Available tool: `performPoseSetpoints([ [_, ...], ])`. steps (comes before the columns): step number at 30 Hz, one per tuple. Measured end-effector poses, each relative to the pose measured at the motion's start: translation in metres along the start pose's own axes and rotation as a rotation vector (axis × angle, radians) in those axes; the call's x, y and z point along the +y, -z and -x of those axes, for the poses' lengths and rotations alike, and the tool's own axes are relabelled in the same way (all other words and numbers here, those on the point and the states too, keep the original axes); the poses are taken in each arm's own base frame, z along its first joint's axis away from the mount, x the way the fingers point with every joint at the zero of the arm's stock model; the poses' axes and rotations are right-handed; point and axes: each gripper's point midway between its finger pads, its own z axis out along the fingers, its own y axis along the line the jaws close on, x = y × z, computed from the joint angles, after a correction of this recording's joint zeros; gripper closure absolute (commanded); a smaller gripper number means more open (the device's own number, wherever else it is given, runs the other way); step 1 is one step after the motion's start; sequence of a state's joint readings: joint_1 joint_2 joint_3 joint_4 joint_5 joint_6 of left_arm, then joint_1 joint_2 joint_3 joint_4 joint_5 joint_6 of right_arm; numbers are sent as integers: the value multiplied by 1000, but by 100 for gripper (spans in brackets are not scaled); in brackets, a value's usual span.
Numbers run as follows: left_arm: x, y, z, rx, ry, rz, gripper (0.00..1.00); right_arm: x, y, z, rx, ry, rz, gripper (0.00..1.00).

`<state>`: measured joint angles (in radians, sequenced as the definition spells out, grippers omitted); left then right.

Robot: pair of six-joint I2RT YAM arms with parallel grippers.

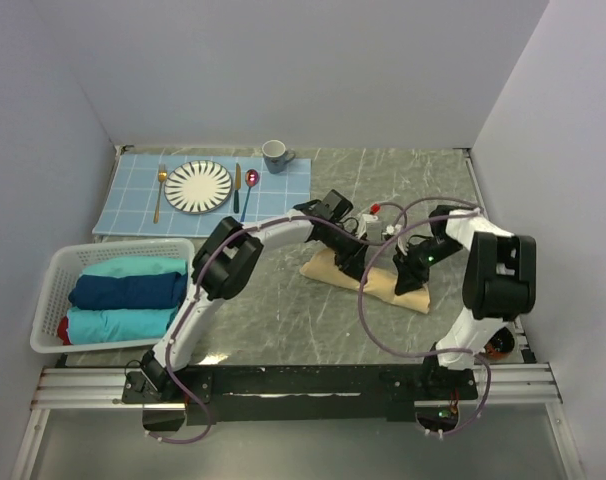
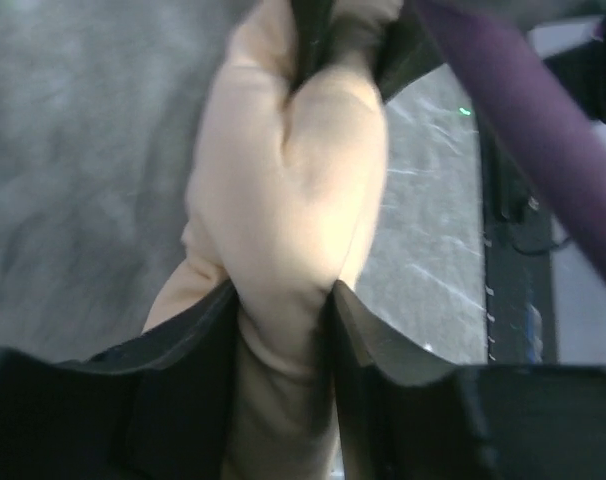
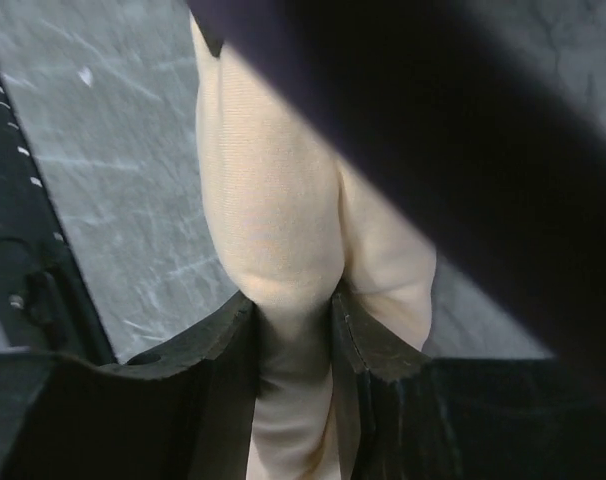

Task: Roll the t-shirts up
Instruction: Roll the T-shirt to the center of the board, then pick up the T-shirt from the center of the board.

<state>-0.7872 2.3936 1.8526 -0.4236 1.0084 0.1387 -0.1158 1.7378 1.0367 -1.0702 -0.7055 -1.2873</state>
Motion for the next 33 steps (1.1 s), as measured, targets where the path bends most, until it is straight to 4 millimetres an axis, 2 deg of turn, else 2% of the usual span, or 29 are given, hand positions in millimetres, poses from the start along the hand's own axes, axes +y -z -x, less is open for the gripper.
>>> performPoseSetpoints([
  [4,9,19,-1,-42,-18,149,43,-4,-3,10,-15,-42,86,69],
  [7,21,41,2,-51,-97,302,43,-6,-5,18,-22,-65,131,69],
  [12,23,82,39,-103,-363,492,41,-9,-5,16,-12,-204,193,69],
  [14,16,91,44,-121,-471,555,41,-9,-5,16,-8,-228,201,69],
  [17,1,83,35,-117,-589,598,41,-9,-5,15,1,-255,210,69],
  [20,-9,58,15,-91,-707,596,38,-9,-5,15,10,-288,226,69],
  [22,-13,44,0,-72,-783,583,36,-9,-5,15,15,-305,233,69],
  [25,-13,36,-14,-58,-914,589,34,-9,-5,15,25,-323,240,69],
  [27,-13,37,-11,-62,-987,599,33,-9,-5,15,29,-333,245,69],
  [33,-17,38,15,-117,-1202,648,31,-9,-5,14,40,-362,259,69],
])
